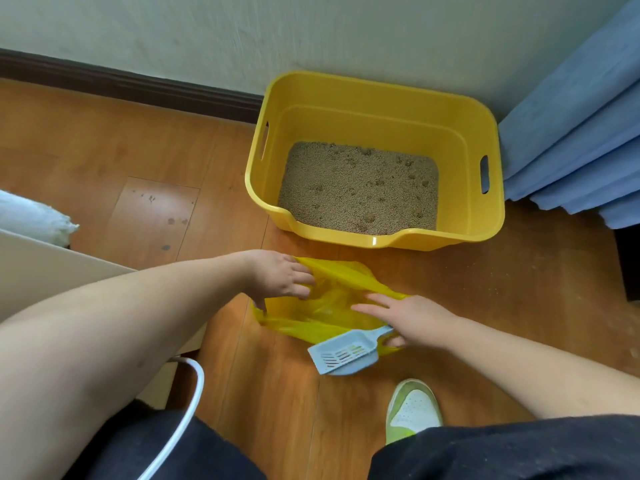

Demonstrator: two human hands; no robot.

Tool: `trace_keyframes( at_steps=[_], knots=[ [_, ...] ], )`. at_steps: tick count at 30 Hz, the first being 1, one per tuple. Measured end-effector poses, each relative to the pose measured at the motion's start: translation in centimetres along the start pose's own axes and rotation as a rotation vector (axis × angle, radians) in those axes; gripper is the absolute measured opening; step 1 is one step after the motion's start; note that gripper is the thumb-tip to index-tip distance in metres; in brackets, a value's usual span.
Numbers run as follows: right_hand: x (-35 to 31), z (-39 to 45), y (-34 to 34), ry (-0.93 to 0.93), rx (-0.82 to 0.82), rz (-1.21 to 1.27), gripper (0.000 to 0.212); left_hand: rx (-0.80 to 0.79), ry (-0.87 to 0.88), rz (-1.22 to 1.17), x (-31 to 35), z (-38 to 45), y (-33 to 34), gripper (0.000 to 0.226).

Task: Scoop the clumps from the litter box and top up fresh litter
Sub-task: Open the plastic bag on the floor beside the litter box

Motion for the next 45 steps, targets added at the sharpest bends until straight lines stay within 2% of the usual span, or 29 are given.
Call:
trace_keyframes(
  at_steps=[4, 8, 12, 17, 25, 28, 30, 34, 37, 40, 45],
  knots=[
    [1.3, 0.3, 0.1, 0.079, 0.060, 0.069, 0.100, -0.048, -0.050, 0.117, -0.2, 0.0, 0.9, 0.113],
    [2.9, 0.9, 0.1, 0.158, 0.076, 0.074, 0.101, -0.132, -0.189, 0.111, -0.7, 0.1, 1.5, 0.116],
    [3.2, 2.2, -0.5, 0.185, 0.087, 0.039, 0.086, -0.130, -0.287, 0.070, -1.4, 0.1, 1.9, 0.116],
    [3.8, 3.9, -1.9, 0.128, 0.108, -0.031, 0.048, -0.127, -0.455, -0.022, -2.9, -0.6, 2.2, 0.108],
    [5.9, 3.9, -1.4, 0.233, 0.247, -0.110, 0.033, -0.091, -0.606, -0.196, -3.6, -1.1, 2.1, 0.085],
    [5.7, 2.9, -1.4, 0.173, 0.420, -0.118, 0.026, -0.046, -0.618, -0.263, -3.8, -1.2, 1.8, 0.073],
    [5.3, 2.3, -1.6, 0.144, 0.488, -0.148, 0.029, -0.031, -0.607, -0.280, -3.8, -1.6, 1.7, 0.068],
    [4.8, 1.3, -2.3, 0.124, 0.509, -0.167, 0.032, -0.032, -0.570, -0.284, -4.0, -2.3, 0.9, 0.057],
    [4.7, 0.5, -2.4, 0.116, 0.557, -0.136, 0.026, -0.015, -0.544, -0.272, -4.0, -2.6, 0.2, 0.053],
    [4.4, -0.4, -2.3, 0.104, 0.629, -0.128, 0.035, 0.004, -0.515, -0.242, -3.6, -2.8, -0.6, 0.051],
    [3.4, -1.6, -2.7, 0.061, 0.726, -0.110, 0.035, 0.030, -0.478, -0.189, -2.8, -3.3, -1.9, 0.057]
  ],
)
Point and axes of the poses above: each hand's wrist, its own z-axis towards the middle knuckle, its own y-axis out of the palm, x = y × z, the point moved 2 cm from there along z, towards the middle knuckle, and after that the axes turned 14 degrees about x, right-handed, at the moved point
